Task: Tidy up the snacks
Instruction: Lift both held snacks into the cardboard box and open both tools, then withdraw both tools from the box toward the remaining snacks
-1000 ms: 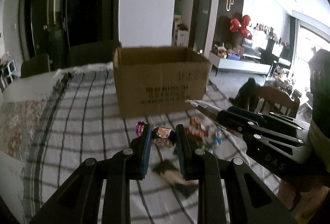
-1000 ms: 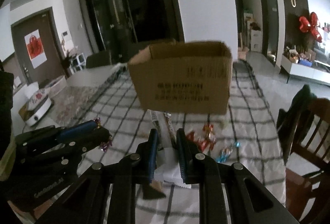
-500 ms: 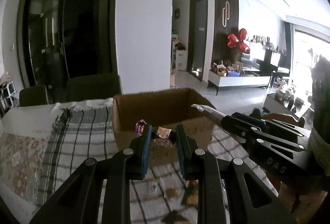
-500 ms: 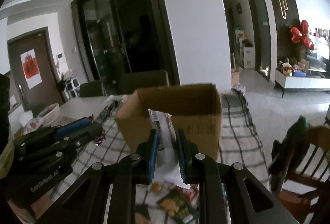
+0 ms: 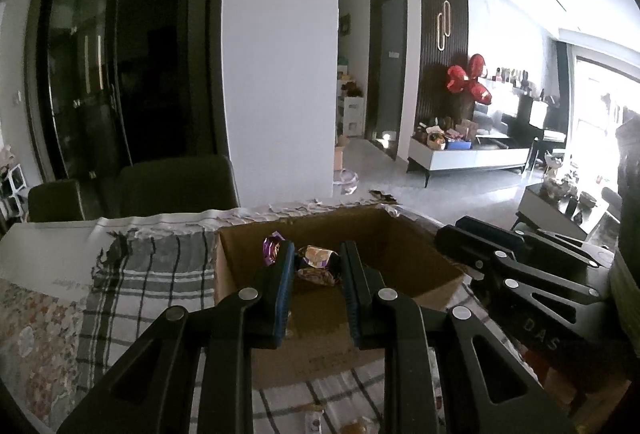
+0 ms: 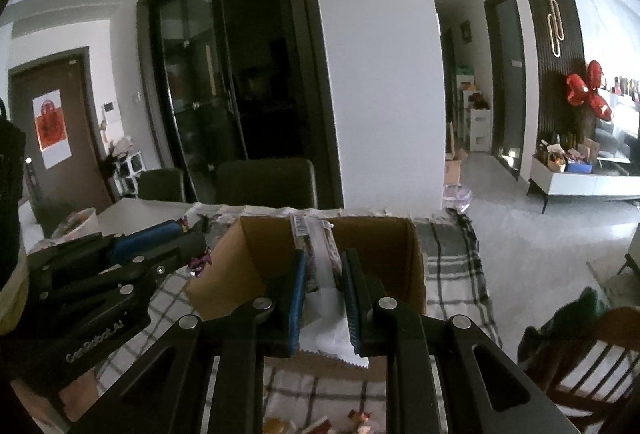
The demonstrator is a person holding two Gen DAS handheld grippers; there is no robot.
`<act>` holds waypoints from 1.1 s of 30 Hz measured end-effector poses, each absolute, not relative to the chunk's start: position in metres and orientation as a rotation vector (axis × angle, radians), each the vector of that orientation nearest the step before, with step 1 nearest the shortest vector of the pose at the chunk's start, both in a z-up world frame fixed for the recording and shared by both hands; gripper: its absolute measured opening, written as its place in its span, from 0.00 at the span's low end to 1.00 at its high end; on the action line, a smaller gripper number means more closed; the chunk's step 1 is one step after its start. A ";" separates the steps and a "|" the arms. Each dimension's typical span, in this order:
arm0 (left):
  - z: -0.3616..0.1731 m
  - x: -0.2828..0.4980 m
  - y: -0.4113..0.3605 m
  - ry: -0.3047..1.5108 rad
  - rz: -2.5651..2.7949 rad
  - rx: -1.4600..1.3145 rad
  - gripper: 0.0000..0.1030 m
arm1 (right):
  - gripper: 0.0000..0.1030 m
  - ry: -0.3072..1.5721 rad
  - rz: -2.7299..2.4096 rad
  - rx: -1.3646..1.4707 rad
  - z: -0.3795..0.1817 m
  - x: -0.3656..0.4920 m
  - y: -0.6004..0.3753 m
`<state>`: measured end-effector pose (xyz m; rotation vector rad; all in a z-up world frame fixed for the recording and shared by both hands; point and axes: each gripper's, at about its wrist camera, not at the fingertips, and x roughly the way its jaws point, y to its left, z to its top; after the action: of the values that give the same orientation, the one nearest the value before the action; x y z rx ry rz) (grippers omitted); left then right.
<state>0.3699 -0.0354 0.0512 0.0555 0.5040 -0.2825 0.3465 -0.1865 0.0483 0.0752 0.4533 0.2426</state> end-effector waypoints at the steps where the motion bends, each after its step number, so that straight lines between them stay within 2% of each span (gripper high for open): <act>1: 0.050 0.374 -0.037 0.507 -0.281 0.058 0.23 | 0.19 0.457 0.243 0.076 0.048 0.351 -0.187; 5: 0.043 0.397 -0.038 0.529 -0.275 0.063 0.23 | 0.19 0.476 0.238 0.078 0.044 0.369 -0.188; 6: 0.041 0.402 -0.039 0.534 -0.276 0.062 0.23 | 0.14 0.478 0.236 0.076 0.044 0.373 -0.187; 11: 0.033 0.426 -0.040 0.568 -0.279 0.049 0.24 | 0.14 0.493 0.219 0.059 0.038 0.392 -0.186; 13: 0.031 0.431 -0.040 0.583 -0.275 0.049 0.32 | 0.14 0.502 0.209 0.055 0.036 0.398 -0.187; 14: 0.030 0.431 -0.040 0.589 -0.272 0.046 0.46 | 0.14 0.502 0.204 0.062 0.035 0.399 -0.189; 15: 0.030 0.430 -0.040 0.586 -0.265 0.042 0.56 | 0.14 0.505 0.197 0.067 0.034 0.399 -0.191; 17: 0.032 0.425 -0.040 0.570 -0.259 0.049 0.56 | 0.14 0.509 0.192 0.074 0.034 0.399 -0.193; 20: 0.034 0.417 -0.040 0.564 -0.258 0.067 0.59 | 0.21 0.510 0.187 0.075 0.035 0.393 -0.195; 22: 0.037 0.408 -0.041 0.560 -0.250 0.069 0.62 | 0.32 0.503 0.178 0.078 0.036 0.387 -0.197; 28: 0.042 0.375 -0.042 0.532 -0.235 0.086 0.65 | 0.40 0.500 0.178 0.096 0.036 0.363 -0.201; 33: 0.048 0.348 -0.042 0.511 -0.231 0.093 0.67 | 0.40 0.494 0.176 0.093 0.037 0.340 -0.203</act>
<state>0.3481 -0.0424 0.0484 0.0933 0.5110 -0.2307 0.3403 -0.2035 0.0370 0.0933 0.4943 0.1759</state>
